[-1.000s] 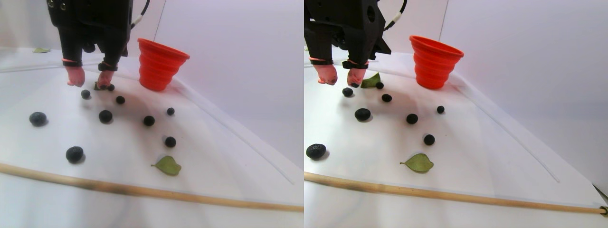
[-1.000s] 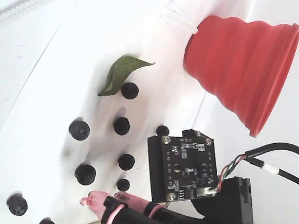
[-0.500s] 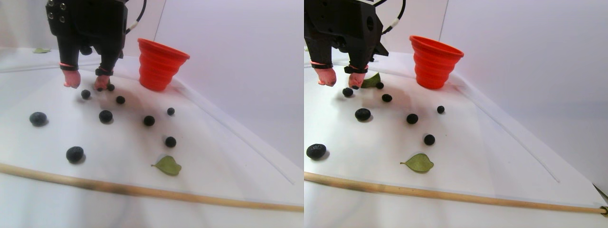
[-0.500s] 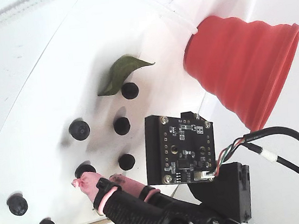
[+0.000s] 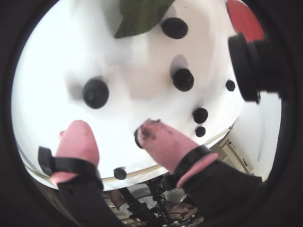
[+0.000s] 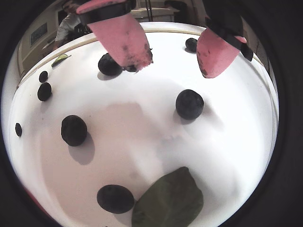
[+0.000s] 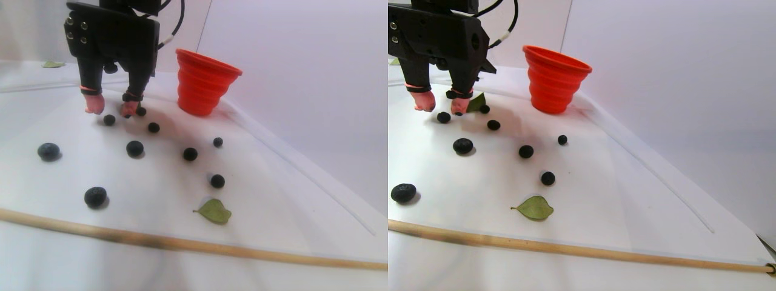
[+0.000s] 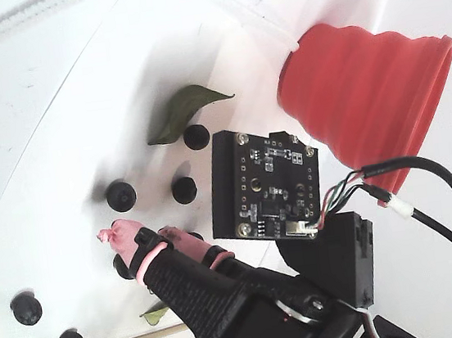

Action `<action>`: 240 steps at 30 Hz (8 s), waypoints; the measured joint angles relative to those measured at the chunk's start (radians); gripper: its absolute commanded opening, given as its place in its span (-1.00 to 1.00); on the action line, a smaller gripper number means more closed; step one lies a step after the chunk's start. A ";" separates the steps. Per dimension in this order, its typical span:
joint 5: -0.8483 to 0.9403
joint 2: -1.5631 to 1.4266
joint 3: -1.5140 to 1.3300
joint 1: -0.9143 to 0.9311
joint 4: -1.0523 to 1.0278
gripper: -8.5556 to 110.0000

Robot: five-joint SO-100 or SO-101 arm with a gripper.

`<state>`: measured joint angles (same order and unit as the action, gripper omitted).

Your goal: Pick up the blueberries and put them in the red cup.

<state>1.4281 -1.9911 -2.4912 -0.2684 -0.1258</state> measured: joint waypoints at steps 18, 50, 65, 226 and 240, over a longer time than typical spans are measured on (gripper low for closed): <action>0.000 0.092 0.058 -0.023 0.058 -0.55; -0.043 0.195 0.089 -0.026 0.141 -0.66; -0.032 0.144 0.107 -0.026 0.028 -0.67; 0.035 -0.327 0.233 0.150 -0.486 -0.59; 0.060 -0.230 0.204 0.129 -0.351 -0.59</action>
<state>1.4880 -2.2212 -2.2872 -0.1396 -0.4771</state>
